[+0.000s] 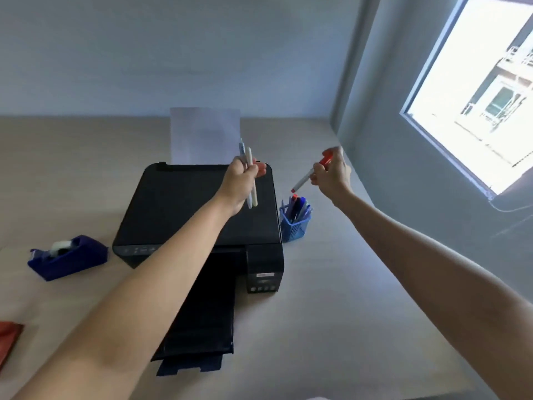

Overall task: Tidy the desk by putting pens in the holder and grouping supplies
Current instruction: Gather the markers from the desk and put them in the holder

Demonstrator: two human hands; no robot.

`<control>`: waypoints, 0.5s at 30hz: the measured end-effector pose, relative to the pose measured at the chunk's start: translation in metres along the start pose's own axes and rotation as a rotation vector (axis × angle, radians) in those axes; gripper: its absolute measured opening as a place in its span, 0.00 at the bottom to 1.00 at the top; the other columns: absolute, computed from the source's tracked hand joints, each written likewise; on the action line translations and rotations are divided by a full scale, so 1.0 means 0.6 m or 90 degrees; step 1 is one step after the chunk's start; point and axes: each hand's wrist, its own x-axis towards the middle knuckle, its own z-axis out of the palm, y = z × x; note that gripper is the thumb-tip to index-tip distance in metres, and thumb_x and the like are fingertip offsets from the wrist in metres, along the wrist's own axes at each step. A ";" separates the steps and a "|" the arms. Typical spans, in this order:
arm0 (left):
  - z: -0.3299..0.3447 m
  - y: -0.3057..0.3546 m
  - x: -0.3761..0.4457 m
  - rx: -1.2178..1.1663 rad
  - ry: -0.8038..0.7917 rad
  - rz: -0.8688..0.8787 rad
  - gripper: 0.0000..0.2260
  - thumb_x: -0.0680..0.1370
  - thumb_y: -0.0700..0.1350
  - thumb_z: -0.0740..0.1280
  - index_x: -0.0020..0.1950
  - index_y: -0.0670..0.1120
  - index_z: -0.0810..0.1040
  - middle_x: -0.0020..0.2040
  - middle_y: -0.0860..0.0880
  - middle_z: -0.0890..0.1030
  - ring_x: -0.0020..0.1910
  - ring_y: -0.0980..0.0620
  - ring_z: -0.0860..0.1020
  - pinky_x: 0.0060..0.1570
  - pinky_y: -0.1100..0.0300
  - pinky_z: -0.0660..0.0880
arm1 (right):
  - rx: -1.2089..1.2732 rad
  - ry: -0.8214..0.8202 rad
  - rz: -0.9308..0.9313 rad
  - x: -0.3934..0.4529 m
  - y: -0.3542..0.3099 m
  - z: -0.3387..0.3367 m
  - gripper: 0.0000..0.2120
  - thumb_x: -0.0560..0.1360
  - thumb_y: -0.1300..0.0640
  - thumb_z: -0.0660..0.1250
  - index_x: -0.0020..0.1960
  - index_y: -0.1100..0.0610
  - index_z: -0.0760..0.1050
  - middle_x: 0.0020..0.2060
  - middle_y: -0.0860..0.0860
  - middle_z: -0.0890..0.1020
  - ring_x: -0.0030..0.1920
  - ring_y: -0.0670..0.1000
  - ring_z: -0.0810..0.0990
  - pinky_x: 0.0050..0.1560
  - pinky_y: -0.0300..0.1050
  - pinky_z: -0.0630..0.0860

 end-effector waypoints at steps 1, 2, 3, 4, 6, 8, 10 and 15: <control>0.030 -0.005 0.011 -0.010 -0.010 -0.006 0.06 0.82 0.34 0.55 0.50 0.43 0.68 0.52 0.44 0.77 0.51 0.50 0.78 0.59 0.58 0.70 | -0.014 -0.004 0.021 0.007 0.023 -0.009 0.09 0.77 0.66 0.59 0.57 0.62 0.68 0.47 0.61 0.78 0.32 0.57 0.79 0.22 0.37 0.76; 0.062 -0.011 0.024 -0.015 -0.015 -0.011 0.08 0.82 0.34 0.55 0.48 0.45 0.67 0.53 0.43 0.77 0.54 0.49 0.77 0.62 0.57 0.70 | -0.029 -0.010 0.038 0.016 0.048 -0.015 0.08 0.77 0.65 0.59 0.56 0.62 0.68 0.47 0.62 0.78 0.34 0.59 0.80 0.23 0.39 0.77; 0.090 -0.020 0.037 -0.015 -0.013 -0.018 0.10 0.82 0.33 0.56 0.45 0.46 0.67 0.52 0.42 0.78 0.55 0.48 0.77 0.64 0.57 0.70 | -0.049 -0.018 0.047 0.024 0.070 -0.019 0.07 0.77 0.65 0.58 0.55 0.61 0.69 0.48 0.63 0.79 0.37 0.61 0.81 0.27 0.42 0.80; 0.112 -0.032 0.048 -0.016 -0.007 -0.026 0.11 0.82 0.34 0.56 0.44 0.48 0.67 0.51 0.43 0.78 0.55 0.48 0.77 0.65 0.56 0.71 | -0.068 -0.029 0.047 0.028 0.088 -0.017 0.06 0.77 0.64 0.58 0.54 0.61 0.70 0.48 0.63 0.79 0.41 0.63 0.82 0.33 0.48 0.83; 0.148 -0.059 0.068 -0.012 0.015 -0.046 0.10 0.82 0.36 0.58 0.43 0.48 0.67 0.46 0.47 0.79 0.52 0.49 0.79 0.61 0.56 0.73 | -0.092 -0.058 0.040 0.033 0.114 -0.011 0.06 0.77 0.64 0.59 0.53 0.60 0.71 0.47 0.62 0.80 0.46 0.63 0.82 0.45 0.57 0.82; 0.174 -0.090 0.086 0.001 0.067 -0.063 0.06 0.82 0.38 0.59 0.45 0.46 0.68 0.40 0.50 0.77 0.43 0.53 0.80 0.51 0.59 0.75 | -0.112 -0.089 0.029 0.037 0.132 -0.002 0.07 0.76 0.65 0.61 0.54 0.61 0.73 0.47 0.61 0.82 0.45 0.62 0.82 0.48 0.55 0.81; 0.190 -0.122 0.104 0.029 0.125 -0.062 0.03 0.81 0.41 0.61 0.48 0.44 0.69 0.36 0.51 0.75 0.36 0.56 0.77 0.44 0.59 0.75 | -0.135 -0.116 0.009 0.044 0.145 0.007 0.07 0.76 0.65 0.62 0.54 0.62 0.74 0.47 0.60 0.82 0.44 0.59 0.80 0.44 0.48 0.78; 0.213 -0.185 0.137 0.043 0.229 -0.077 0.11 0.78 0.52 0.64 0.45 0.45 0.71 0.39 0.46 0.77 0.39 0.48 0.77 0.48 0.50 0.78 | -0.160 -0.168 -0.011 0.060 0.169 0.027 0.07 0.77 0.64 0.60 0.54 0.60 0.74 0.48 0.59 0.82 0.46 0.57 0.76 0.43 0.44 0.72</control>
